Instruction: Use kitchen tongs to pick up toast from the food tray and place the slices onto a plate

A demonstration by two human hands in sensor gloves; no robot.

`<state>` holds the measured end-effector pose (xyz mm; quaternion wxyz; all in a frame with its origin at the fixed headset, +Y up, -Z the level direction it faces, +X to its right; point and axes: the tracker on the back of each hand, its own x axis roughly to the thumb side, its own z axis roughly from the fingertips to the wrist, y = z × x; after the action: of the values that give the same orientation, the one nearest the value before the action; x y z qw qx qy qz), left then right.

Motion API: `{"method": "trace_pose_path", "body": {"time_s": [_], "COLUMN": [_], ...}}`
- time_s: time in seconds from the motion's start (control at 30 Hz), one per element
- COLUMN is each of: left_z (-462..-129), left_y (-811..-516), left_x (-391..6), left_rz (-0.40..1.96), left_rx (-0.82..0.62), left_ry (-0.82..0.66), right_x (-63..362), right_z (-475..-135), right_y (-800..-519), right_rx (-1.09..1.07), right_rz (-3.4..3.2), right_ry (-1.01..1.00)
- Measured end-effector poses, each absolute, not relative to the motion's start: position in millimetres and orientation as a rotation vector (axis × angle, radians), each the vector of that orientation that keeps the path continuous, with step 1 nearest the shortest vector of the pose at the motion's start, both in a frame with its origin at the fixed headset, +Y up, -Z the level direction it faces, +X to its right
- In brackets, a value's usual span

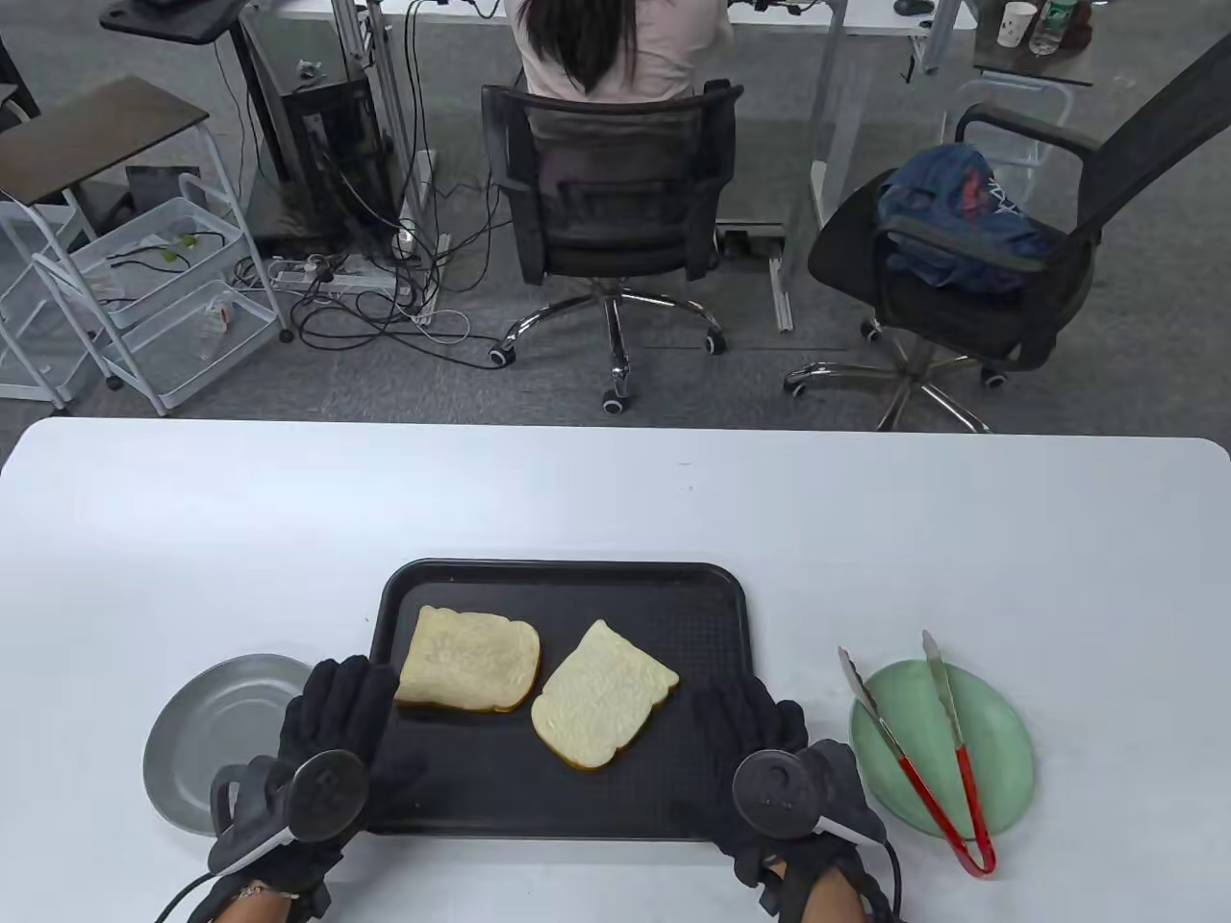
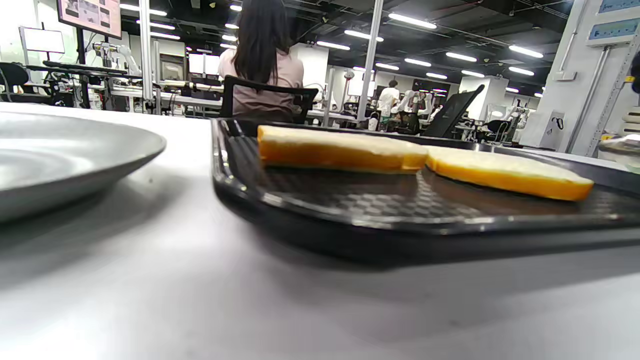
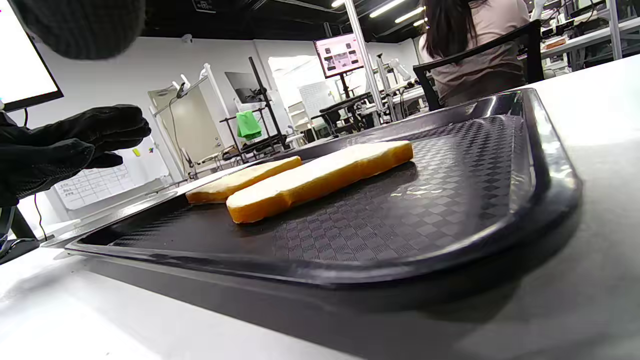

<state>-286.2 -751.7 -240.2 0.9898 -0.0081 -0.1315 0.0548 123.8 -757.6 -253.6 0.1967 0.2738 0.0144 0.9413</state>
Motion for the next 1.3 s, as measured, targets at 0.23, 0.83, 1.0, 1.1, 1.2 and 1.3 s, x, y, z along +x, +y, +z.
{"method": "trace_pose_path", "body": {"time_s": [0.23, 0.83, 1.0, 1.1, 1.2, 1.3], "left_z": [-240.1, -241.0, -241.2, -241.2, -241.2, -241.2], "left_y": [-752.1, -752.6, -753.0, -753.1, -753.3, -753.3], "left_x": [-286.0, -286.3, -286.4, -286.2, -286.3, -286.3], "left_rz": [0.110, 0.100, 0.097, 0.095, 0.095, 0.095], "left_rx": [-0.020, -0.028, -0.030, -0.029, -0.029, -0.029], "left_ry": [-0.264, -0.264, -0.263, -0.263, -0.263, -0.263], "right_x": [123.5, 126.4, 127.1, 127.6, 128.2, 128.8], "right_z": [-253.4, -253.5, -253.4, -253.3, -253.4, -253.8], "right_y": [-757.3, -756.8, -756.8, -756.8, -757.0, -757.2], "right_rx": [0.771, 0.749, 0.749, 0.750, 0.746, 0.745], "right_rz": [2.636, 2.637, 2.634, 2.634, 2.632, 2.630], "right_ry": [0.048, 0.055, 0.054, 0.052, 0.055, 0.062]}}
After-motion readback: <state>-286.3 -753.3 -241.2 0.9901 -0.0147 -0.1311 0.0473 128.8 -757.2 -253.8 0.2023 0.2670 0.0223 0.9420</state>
